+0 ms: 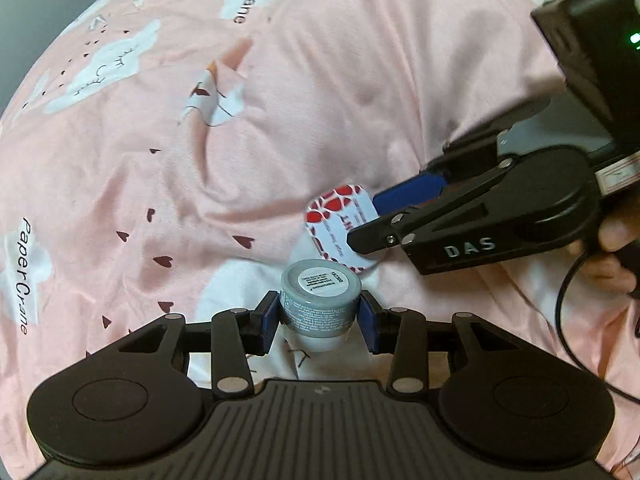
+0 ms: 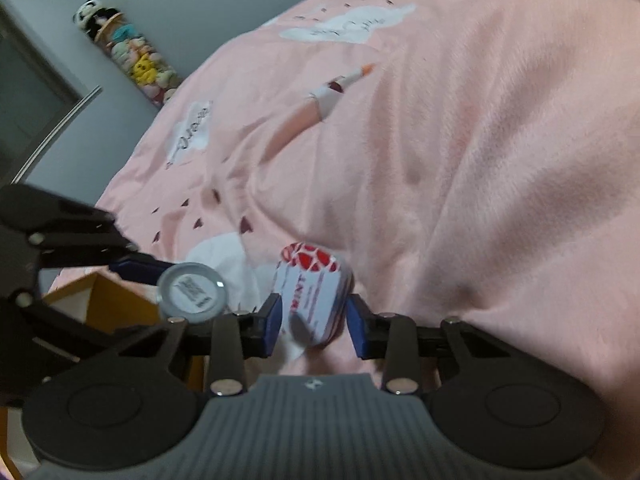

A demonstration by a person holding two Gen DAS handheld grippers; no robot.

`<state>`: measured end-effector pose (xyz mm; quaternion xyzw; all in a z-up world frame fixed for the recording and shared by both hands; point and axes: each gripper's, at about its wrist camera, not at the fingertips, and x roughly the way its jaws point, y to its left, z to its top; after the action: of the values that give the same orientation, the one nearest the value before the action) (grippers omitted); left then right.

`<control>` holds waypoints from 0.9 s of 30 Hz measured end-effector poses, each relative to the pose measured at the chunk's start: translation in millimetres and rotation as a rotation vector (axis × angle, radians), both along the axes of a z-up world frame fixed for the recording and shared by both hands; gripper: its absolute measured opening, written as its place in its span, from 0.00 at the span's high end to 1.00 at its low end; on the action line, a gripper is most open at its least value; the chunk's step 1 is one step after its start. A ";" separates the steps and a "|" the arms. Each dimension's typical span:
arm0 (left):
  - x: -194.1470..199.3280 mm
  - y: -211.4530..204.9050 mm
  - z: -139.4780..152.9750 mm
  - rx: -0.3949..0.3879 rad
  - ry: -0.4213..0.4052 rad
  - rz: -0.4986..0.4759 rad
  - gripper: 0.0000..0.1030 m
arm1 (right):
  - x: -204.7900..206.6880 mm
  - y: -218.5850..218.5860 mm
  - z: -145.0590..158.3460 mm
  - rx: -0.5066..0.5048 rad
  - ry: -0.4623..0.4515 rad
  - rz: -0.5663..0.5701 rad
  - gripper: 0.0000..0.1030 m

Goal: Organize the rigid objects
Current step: 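Grasp the small grey jar with the left gripper while the right tool approaches the tin, then grasp the red-and-white IMINT tin with the right gripper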

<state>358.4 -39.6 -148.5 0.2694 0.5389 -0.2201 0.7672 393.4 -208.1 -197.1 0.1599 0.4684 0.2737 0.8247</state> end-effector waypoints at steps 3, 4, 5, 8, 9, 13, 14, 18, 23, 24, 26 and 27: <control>1.7 -9.8 3.6 -0.005 -0.015 0.018 0.54 | 9.2 4.8 -8.7 -0.005 0.025 -0.006 0.68; 3.3 -11.3 3.8 -0.006 -0.021 0.026 0.54 | 12.1 5.8 -11.8 0.002 0.035 -0.004 0.69; 4.1 -10.5 4.8 -0.009 -0.024 0.032 0.54 | 15.8 6.8 -15.8 0.017 0.052 -0.005 0.70; 4.8 -9.3 10.8 -0.024 -0.042 0.058 0.54 | 24.3 8.1 -25.3 0.065 0.088 -0.014 0.70; 4.5 -8.4 13.2 -0.029 -0.048 0.069 0.54 | 25.7 9.1 -26.7 0.074 0.097 -0.013 0.71; -2.0 -5.0 26.4 -0.067 -0.074 0.098 0.54 | 19.2 9.6 -17.3 0.066 0.073 -0.007 0.80; -3.4 -3.1 28.1 -0.080 -0.082 0.100 0.54 | 15.1 8.7 -12.9 0.073 0.066 -0.005 0.83; -18.4 2.1 47.7 -0.118 -0.118 0.118 0.54 | -5.4 7.6 12.7 0.060 -0.004 0.007 0.84; -50.6 14.8 77.5 -0.179 -0.152 0.170 0.54 | -34.3 0.9 51.3 0.082 -0.090 0.030 0.85; -59.0 18.4 84.6 -0.191 -0.157 0.187 0.54 | -40.8 1.3 60.6 0.086 -0.111 0.037 0.85; -76.3 26.8 98.8 -0.216 -0.170 0.213 0.54 | -55.2 1.9 79.3 0.097 -0.156 0.060 0.85; -84.9 31.9 104.7 -0.223 -0.177 0.226 0.54 | -61.2 3.8 88.0 0.103 -0.175 0.074 0.85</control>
<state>273.5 -7.7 -43.8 0.1385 0.4685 -0.1664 0.8565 332.2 -204.3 -109.1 0.1602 0.3857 0.3407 0.8423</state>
